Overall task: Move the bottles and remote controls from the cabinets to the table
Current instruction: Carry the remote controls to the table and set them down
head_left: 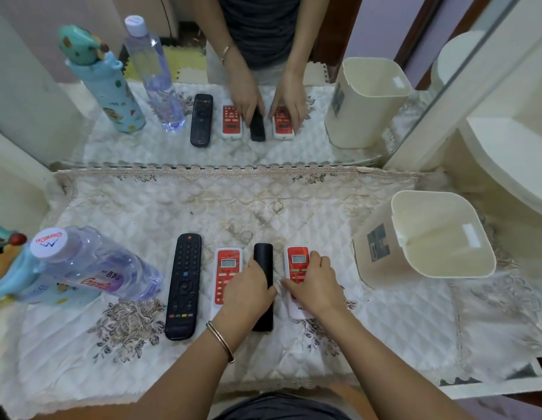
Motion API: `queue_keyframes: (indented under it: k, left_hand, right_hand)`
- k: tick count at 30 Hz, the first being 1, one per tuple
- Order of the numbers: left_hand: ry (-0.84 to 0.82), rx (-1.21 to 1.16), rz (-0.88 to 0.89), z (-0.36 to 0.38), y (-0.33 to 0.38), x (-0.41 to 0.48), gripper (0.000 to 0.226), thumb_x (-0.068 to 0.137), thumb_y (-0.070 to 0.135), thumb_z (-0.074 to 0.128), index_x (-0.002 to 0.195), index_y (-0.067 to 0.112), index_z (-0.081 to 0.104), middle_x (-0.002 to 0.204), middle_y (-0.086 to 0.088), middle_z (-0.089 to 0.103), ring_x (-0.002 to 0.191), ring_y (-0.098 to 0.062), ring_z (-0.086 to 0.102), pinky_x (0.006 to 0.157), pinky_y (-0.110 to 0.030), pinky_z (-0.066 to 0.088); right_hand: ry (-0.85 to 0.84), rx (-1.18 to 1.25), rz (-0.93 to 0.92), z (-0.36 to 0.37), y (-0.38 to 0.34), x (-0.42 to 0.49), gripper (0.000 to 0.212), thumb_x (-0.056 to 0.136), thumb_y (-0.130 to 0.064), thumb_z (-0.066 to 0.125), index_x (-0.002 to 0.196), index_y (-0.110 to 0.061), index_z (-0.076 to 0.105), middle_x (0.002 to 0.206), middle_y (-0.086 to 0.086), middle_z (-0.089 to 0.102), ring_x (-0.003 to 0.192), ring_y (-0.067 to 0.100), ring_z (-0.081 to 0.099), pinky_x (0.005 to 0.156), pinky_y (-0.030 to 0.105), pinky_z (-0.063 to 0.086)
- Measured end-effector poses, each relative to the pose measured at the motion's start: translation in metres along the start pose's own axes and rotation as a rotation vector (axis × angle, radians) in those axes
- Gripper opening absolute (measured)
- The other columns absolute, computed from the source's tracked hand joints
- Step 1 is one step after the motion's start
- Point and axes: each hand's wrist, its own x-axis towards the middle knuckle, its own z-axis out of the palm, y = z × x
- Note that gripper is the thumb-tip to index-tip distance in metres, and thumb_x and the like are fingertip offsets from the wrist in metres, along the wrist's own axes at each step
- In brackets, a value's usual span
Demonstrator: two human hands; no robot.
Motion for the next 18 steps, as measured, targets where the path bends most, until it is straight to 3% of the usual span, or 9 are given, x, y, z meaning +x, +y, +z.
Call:
queue_keyframes:
  k: [11,18]
  left_hand:
    - [0.071,0.064,0.021,0.001,-0.005,-0.015,0.039,0.092,0.033,0.047,0.118,0.004,0.043,0.112,-0.016,0.063,0.101,-0.031,0.062,0.071,-0.033,0.044]
    - [0.089,0.031,0.019,0.008,-0.005,-0.029,0.035,0.09,0.028,0.052,0.112,0.002,0.046,0.113,-0.017,0.06,0.104,-0.032,0.059,0.078,-0.035,0.045]
  right_hand:
    - [-0.013,0.057,-0.071,0.001,0.018,-0.017,0.077,0.079,-0.042,0.063,0.14,-0.014,0.025,0.131,0.007,0.042,0.119,0.027,0.045,0.091,0.04,0.045]
    - [0.017,0.079,-0.169,0.011,0.024,-0.024,0.062,0.082,-0.032,0.06,0.134,-0.011,0.035,0.125,0.01,0.046,0.11,0.026,0.048,0.09,0.037,0.046]
